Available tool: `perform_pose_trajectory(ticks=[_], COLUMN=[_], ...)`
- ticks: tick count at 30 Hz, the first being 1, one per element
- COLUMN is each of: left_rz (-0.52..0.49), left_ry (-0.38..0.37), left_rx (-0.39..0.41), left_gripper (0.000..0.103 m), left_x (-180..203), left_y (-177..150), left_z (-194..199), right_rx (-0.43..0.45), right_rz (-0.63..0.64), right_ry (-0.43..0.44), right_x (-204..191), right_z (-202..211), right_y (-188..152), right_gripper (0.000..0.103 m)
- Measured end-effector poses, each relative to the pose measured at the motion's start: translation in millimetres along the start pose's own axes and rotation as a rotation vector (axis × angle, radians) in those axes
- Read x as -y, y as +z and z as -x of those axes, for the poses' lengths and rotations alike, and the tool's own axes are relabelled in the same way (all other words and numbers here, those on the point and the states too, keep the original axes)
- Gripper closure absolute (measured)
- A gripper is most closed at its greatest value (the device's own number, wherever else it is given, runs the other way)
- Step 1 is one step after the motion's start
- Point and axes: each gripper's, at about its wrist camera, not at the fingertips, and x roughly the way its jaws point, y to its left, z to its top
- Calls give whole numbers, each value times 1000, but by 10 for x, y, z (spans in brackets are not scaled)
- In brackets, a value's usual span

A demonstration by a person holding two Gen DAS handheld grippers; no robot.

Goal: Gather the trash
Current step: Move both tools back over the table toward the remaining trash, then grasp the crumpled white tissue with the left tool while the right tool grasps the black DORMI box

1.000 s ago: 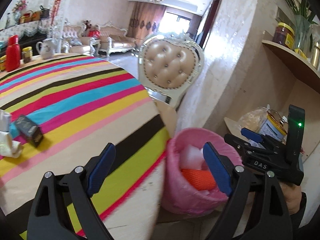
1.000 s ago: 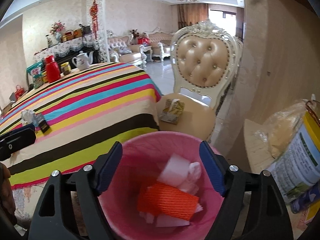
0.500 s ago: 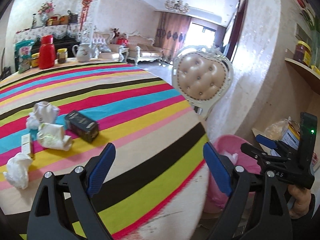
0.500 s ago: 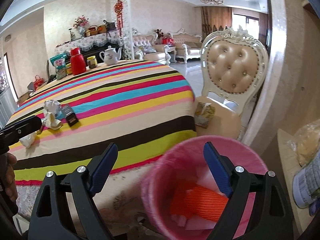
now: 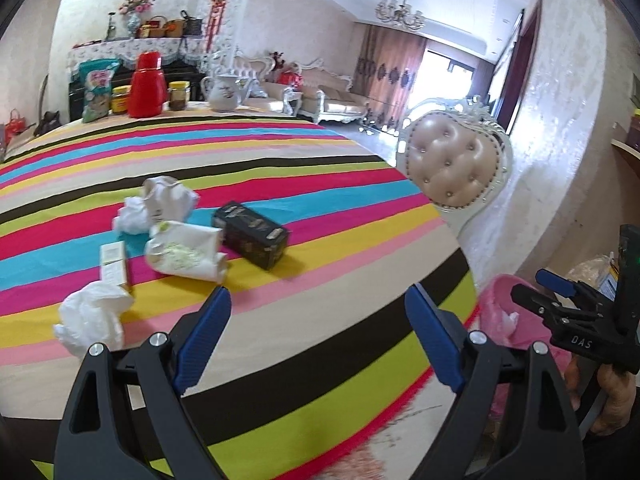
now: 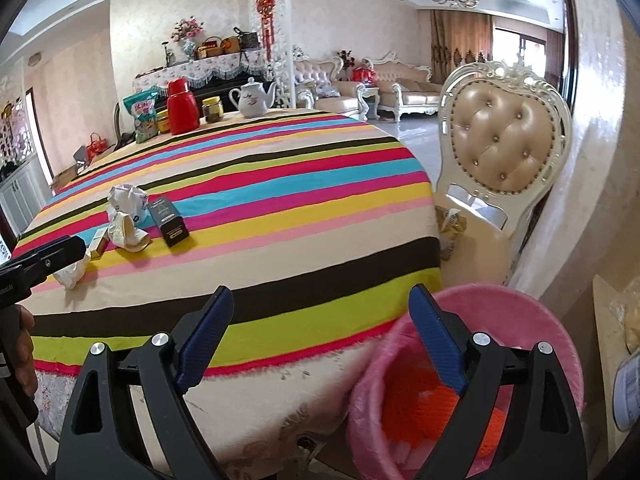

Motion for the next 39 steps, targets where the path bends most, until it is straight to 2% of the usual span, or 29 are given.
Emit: perform_pose_trajectory(ticks=[8,18,26,39], left_rz=[33,94,134,164], left_ry=[84,238,320,330], left_rx=[-23,-43,-83,-162], left_gripper=[18,18,18,19], left_x=[-347,-892,-1236,-1479], left_y=[-42,-24,-42,-107], left_z=[21,130,98,-149], right_rx=[-23,-51,-62,-87], right_rz=[11,39,63,107], right_ry=[58,105,134,174], right_x=[-214,-471,-662,-958], right_z=[-201,-455,-605,-823], right_y=[70,167,245,348], right_gripper=[19,19,19,19])
